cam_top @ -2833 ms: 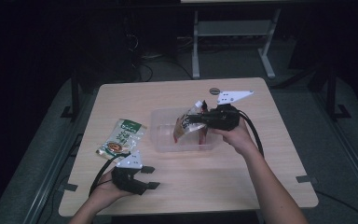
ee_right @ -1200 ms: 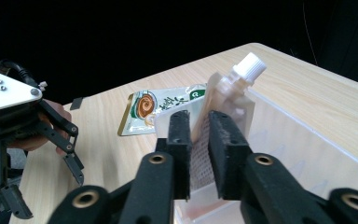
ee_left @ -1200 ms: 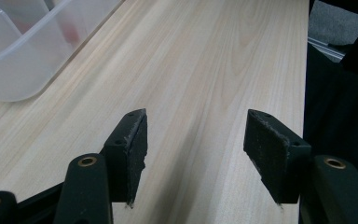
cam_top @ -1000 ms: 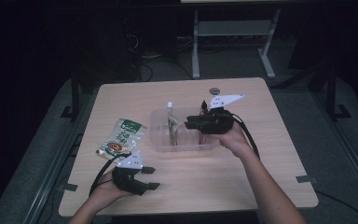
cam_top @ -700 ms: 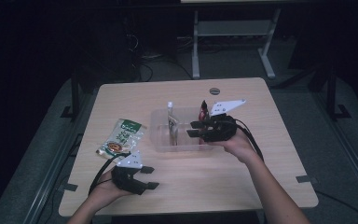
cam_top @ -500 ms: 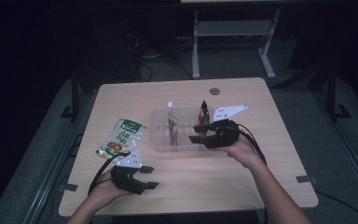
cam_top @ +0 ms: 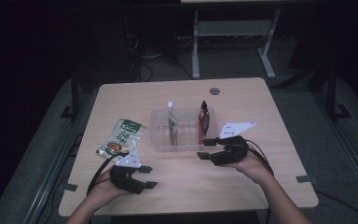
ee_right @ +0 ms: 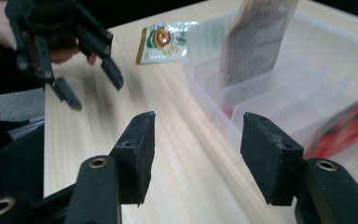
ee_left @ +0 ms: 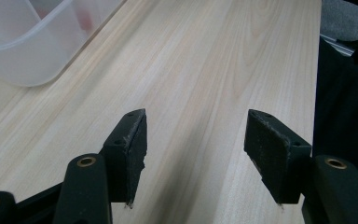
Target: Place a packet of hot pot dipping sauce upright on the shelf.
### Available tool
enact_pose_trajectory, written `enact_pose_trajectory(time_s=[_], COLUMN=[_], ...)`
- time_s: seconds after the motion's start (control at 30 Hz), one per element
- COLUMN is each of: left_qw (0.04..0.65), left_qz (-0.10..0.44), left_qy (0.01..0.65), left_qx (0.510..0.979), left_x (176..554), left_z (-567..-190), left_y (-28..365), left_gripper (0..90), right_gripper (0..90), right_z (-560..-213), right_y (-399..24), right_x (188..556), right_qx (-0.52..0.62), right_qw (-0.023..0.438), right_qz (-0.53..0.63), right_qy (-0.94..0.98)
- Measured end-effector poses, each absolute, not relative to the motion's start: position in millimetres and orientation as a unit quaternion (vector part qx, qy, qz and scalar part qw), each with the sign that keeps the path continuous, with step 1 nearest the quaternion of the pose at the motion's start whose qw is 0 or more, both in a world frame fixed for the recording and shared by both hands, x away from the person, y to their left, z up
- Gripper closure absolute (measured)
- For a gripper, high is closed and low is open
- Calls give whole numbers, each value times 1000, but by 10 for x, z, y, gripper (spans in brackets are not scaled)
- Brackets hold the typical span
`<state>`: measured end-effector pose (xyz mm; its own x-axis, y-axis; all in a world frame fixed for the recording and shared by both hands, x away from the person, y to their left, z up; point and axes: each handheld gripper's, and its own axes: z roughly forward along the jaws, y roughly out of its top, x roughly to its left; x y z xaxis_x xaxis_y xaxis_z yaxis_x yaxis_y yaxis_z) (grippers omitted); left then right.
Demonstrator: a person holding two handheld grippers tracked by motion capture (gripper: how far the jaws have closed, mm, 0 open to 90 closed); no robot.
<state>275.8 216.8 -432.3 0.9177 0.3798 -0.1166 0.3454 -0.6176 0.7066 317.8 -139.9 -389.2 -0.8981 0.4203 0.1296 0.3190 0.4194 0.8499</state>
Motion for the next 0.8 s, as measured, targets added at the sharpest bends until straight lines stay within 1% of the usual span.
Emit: enact_pose_trajectory(time_s=[0.27,0.43,0.53,0.63,0.8], left_qw=[385,384,381,374,375], left_qz=[24,27,32,41,56], left_qy=[214,230,240,261,299], left_qx=[898,894,892,889,876], left_x=[2782,2801,2823,2865,2956], left_z=[-4318,-4311,-4301,-4269,-4192], left_y=[2238,2309,2358,2434,2588], left_gripper=[388,388,388,388,420], right_gripper=[384,358,343,329,315], right_z=[-4060,-4175,-4228,-4294,-4371], right_y=[-1482,-1540,-1577,-1624,-1654], right_x=[3027,2949,2901,2837,2777], right_qx=[230,242,247,256,267], right_qw=[45,32,33,27,11], right_qz=[468,458,453,447,446], right_qy=[852,855,856,857,854])
